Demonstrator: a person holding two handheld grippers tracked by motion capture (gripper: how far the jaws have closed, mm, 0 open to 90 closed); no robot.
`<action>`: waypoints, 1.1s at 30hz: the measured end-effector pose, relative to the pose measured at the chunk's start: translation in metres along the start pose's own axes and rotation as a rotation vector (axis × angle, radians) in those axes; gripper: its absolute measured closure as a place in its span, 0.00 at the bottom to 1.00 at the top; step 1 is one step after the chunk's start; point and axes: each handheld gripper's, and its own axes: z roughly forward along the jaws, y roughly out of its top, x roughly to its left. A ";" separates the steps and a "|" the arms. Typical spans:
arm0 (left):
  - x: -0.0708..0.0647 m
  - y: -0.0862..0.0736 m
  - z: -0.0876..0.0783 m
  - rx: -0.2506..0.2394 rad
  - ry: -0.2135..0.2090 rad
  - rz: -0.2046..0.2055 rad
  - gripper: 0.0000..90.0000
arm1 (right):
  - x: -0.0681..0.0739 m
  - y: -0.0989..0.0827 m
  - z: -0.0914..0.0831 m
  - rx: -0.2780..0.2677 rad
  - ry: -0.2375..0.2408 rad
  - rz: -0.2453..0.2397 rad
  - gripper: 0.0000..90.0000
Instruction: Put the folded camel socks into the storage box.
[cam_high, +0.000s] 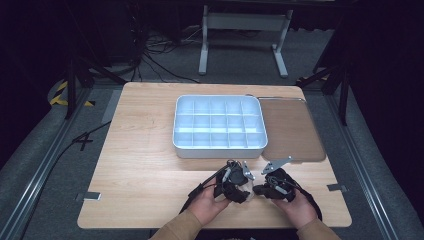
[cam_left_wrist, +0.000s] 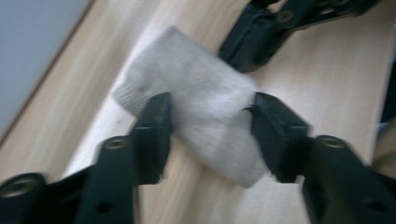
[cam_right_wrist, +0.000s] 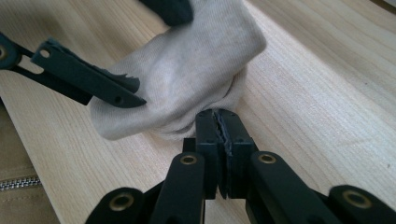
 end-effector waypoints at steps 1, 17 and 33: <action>0.000 0.000 0.000 0.004 0.001 -0.002 0.51 | 0.000 0.000 -0.001 -0.005 0.002 0.003 0.95; 0.002 0.000 0.002 0.007 -0.020 -0.030 0.46 | -0.001 0.005 -0.020 -0.137 -0.019 0.085 0.56; 0.002 -0.005 0.004 0.028 -0.072 -0.061 0.43 | -0.001 0.012 -0.003 -0.096 0.004 0.103 0.47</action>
